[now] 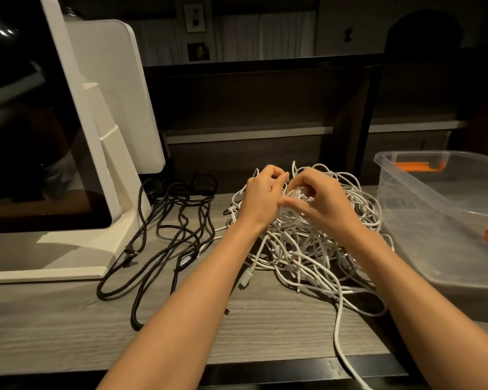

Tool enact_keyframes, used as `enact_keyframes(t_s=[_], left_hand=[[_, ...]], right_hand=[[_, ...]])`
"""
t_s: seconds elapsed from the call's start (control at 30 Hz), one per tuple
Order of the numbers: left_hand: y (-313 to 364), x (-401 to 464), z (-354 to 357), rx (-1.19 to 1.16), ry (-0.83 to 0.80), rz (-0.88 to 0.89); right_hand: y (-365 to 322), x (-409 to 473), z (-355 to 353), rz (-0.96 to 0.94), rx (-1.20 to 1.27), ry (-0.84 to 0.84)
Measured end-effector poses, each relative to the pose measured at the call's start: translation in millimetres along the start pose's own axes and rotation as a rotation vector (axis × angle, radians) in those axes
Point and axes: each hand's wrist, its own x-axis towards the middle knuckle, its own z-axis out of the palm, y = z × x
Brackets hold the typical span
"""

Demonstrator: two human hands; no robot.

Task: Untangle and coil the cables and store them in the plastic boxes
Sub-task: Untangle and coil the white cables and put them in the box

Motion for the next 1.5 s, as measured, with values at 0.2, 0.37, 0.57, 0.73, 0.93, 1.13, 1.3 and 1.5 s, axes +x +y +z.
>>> enact_keyframes(t_s=[0.2, 0.37, 0.57, 0.73, 0.93, 1.13, 1.3, 1.5], left_hand=[[11.2, 3.6, 3.9, -0.222, -0.191, -0.111], [11.9, 2.3, 4.0, -0.324, -0.105, -0.205], [8.5, 3.7, 0.1, -0.461, 0.024, -0.405], [8.1, 3.2, 2.9, -0.343, 0.046, -0.448], [1.6, 4.8, 2.5, -0.189, 0.262, -0.377], [-0.3, 3.2, 1.5, -0.194, 0.123, -0.388], [4.5, 2.6, 3.6, -0.321, -0.033, -0.353], [12.7, -1.2, 2.4, -0.357, -0.286, -0.358]], right_hand=[[1.8, 4.1, -10.6, 0.285, 0.496, -0.135], [7.9, -1.5, -4.0, 0.377, 0.491, -0.180], [9.2, -1.5, 7.9, 0.323, 0.184, -0.185], [7.9, -2.5, 3.1, 0.343, 0.133, -0.233], [-0.7, -4.5, -1.8, 0.377, 0.284, -0.388], [-0.3, -4.1, 2.0, 0.356, 0.285, -0.226], [2.3, -5.3, 3.3, 0.417, 0.374, -0.092], [1.2, -4.7, 0.4, 0.484, 0.471, -0.052]])
